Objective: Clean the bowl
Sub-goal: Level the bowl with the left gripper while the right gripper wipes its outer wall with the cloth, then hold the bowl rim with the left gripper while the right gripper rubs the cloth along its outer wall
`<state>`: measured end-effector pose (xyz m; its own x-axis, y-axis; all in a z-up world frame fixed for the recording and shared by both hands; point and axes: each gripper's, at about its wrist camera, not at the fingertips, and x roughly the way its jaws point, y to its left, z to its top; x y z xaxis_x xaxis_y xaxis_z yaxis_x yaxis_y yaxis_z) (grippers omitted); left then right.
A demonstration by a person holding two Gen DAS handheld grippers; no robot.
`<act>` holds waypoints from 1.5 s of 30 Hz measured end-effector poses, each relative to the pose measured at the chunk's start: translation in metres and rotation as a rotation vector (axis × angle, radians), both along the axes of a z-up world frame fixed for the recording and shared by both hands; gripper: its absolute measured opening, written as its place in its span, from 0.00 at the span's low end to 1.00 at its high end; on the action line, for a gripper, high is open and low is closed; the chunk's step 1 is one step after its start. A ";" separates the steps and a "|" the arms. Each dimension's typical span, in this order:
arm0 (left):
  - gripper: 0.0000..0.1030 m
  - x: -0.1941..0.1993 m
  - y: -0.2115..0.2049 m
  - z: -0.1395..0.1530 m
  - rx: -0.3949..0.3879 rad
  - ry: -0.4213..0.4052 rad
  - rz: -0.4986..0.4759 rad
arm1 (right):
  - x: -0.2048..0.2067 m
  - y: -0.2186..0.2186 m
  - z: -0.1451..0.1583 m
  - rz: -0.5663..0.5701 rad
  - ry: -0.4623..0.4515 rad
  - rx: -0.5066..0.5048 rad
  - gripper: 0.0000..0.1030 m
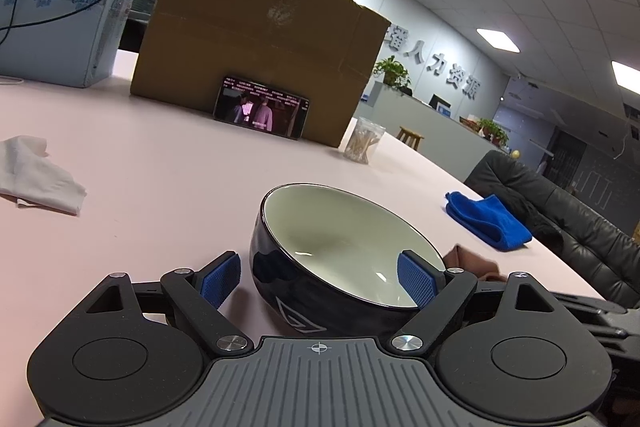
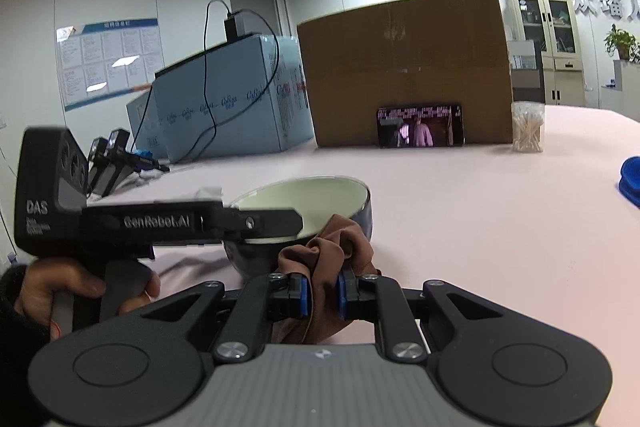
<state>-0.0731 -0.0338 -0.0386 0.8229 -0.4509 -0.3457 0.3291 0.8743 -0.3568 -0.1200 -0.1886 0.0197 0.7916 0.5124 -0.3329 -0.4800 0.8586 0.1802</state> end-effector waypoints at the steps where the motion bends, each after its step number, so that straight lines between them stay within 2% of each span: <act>1: 0.85 0.000 0.000 0.000 -0.002 0.000 -0.001 | 0.000 0.000 0.001 -0.001 -0.004 -0.003 0.16; 11: 0.85 0.002 0.001 0.000 -0.004 0.001 -0.005 | 0.010 0.010 -0.015 0.026 0.077 -0.040 0.16; 23: 0.85 0.002 0.000 0.000 -0.007 -0.001 -0.006 | 0.000 0.002 0.004 0.008 -0.007 -0.008 0.16; 33: 0.85 0.003 0.001 0.000 -0.006 -0.001 -0.007 | 0.011 0.007 -0.015 0.017 0.079 -0.036 0.16; 45: 0.85 0.004 0.001 0.000 -0.010 -0.004 -0.007 | -0.001 0.004 0.002 0.012 -0.001 -0.020 0.16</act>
